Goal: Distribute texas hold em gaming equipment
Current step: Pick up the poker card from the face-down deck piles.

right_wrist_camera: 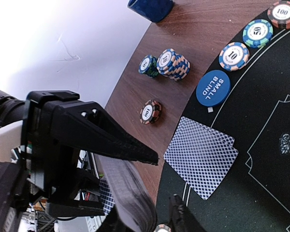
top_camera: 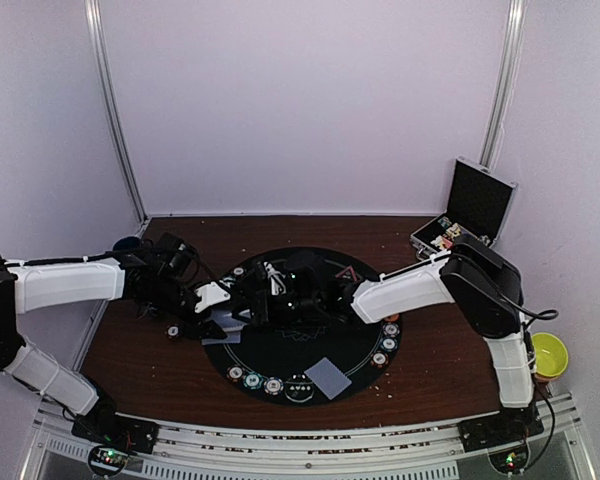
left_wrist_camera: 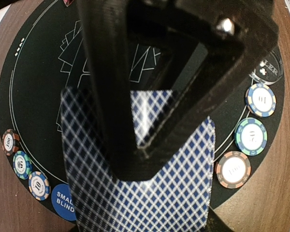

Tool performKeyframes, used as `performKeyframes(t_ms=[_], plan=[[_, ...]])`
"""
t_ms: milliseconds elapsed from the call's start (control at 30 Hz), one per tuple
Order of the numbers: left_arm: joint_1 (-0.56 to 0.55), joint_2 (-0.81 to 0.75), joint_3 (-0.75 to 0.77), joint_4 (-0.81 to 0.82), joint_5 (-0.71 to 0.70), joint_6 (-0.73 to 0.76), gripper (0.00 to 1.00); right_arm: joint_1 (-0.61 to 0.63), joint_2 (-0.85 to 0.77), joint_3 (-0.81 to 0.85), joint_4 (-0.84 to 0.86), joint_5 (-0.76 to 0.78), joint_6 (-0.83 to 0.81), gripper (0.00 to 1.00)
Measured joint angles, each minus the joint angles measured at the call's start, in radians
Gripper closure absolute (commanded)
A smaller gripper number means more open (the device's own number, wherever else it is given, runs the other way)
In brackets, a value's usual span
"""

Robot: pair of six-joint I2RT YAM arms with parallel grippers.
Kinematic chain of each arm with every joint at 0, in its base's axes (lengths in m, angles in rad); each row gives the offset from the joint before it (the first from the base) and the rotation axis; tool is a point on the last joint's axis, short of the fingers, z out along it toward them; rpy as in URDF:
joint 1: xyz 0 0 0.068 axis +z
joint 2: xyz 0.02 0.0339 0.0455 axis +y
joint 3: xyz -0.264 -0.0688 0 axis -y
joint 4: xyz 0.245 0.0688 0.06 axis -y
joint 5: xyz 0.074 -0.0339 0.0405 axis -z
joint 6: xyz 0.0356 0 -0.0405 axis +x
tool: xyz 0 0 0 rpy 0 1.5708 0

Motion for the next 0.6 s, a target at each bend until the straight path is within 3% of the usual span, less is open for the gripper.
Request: performKeyframes(t_ms=[367,600], plan=[[0.0,0.004,0.0,0.007,0.0,0.0,0.47,-0.001,-0.051,-0.034,-0.038,0.013,-0.029,0.8],[0.0,0.009,0.0,0.007,0.0,0.0,0.47,-0.003,-0.09,-0.064,-0.042,0.014,-0.031,0.95]])
